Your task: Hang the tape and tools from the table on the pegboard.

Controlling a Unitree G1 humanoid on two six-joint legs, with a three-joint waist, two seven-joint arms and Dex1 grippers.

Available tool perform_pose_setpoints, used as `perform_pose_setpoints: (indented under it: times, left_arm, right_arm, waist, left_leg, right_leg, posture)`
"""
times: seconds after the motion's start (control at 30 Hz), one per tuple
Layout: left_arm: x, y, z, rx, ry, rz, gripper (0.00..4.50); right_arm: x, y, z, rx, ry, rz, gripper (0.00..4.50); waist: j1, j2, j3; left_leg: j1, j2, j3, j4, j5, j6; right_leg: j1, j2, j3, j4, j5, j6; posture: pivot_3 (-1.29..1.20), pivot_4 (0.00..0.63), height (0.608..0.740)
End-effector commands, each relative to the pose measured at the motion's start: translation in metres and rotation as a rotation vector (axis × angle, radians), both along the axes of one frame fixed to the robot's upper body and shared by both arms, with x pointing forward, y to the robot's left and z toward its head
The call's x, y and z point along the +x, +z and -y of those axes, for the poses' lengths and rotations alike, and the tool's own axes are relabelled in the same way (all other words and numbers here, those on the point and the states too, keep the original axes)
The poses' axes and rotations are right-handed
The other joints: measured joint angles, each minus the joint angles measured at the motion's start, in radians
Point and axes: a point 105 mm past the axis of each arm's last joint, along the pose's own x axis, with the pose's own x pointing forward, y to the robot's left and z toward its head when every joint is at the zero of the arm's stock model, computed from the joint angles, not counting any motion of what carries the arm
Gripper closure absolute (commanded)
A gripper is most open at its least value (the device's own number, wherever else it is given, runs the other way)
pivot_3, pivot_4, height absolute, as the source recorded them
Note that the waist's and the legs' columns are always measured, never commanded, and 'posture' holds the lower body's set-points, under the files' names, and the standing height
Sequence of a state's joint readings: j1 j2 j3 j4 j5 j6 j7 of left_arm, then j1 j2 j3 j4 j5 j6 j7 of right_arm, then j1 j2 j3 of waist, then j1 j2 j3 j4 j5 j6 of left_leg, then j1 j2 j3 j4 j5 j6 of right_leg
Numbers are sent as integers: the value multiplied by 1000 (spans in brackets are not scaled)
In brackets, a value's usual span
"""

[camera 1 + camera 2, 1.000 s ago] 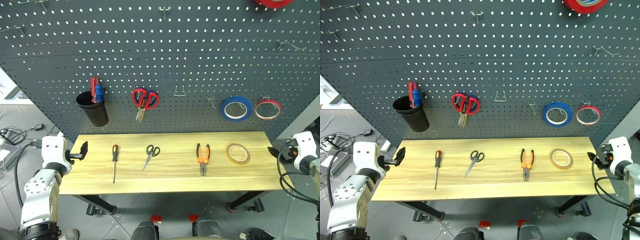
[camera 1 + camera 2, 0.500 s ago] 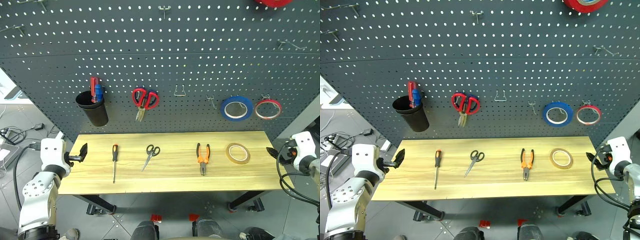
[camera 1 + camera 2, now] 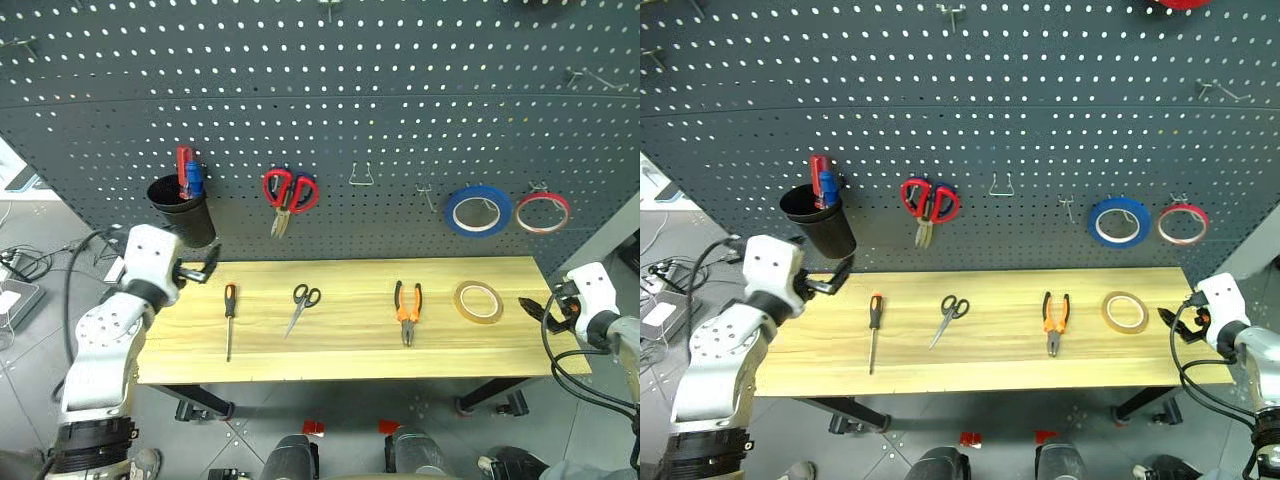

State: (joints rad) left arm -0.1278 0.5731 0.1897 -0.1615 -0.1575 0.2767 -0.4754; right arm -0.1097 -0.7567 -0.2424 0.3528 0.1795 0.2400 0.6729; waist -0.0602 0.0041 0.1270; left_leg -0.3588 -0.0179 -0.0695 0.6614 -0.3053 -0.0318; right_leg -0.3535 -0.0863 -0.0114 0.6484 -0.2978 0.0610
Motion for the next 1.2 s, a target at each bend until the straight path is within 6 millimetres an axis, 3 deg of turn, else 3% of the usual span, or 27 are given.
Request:
perform_pose_setpoints:
  times: [0.03,0.17,0.3,0.53,0.77,1.0,1.2]
  left_arm:
    - [-12,-8,32,33,-221,-73,35]
    - [-27,-26,58,-27,-413,-207,35]
    - [-31,-29,75,-63,-530,-247,35]
    - [-29,-39,91,25,-663,-288,35]
    - [-25,-43,95,79,-691,-268,35]
    - [-24,-35,89,62,-649,-239,35]
    - [-27,-29,81,49,-583,-212,35]
  right_arm:
    - [-3,12,-22,-31,72,29,0]
    - [-6,14,-52,-55,134,28,0]
    - [-3,13,-71,-68,186,55,0]
    - [9,0,-80,-69,204,-3,0]
    - [35,-6,-90,-73,237,-53,0]
    - [66,0,-111,-65,298,-38,0]
    - [86,-4,-117,-99,337,-86,0]
  waist:
    - [-6,0,12]
    - [-30,0,33]
    - [-40,-5,54]
    - [-55,-10,95]
    - [-83,-16,139]
    - [-103,-21,192]
    - [-105,-20,210]
  left_leg:
    - [0,1,0,0,0,0]
    - [-2,9,2,1,0,0]
    - [-2,10,5,1,0,0]
    - [-6,11,10,3,0,0]
    - [-7,12,12,3,0,1]
    - [-8,13,15,4,0,1]
    - [-25,15,15,15,1,0]
  right_leg:
    - [0,0,0,0,0,0]
    - [-3,2,0,2,0,0]
    - [-6,4,1,5,0,1]
    - [-15,3,4,12,0,0]
    - [-19,4,7,15,0,0]
    - [-21,4,10,16,1,0]
    - [-35,3,7,19,1,0]
  posture:
    - [-211,171,740]
    - [-234,189,740]
    - [-268,218,740]
    - [-291,259,740]
    - [-290,311,740]
    - [-266,369,740]
    - [-229,382,740]
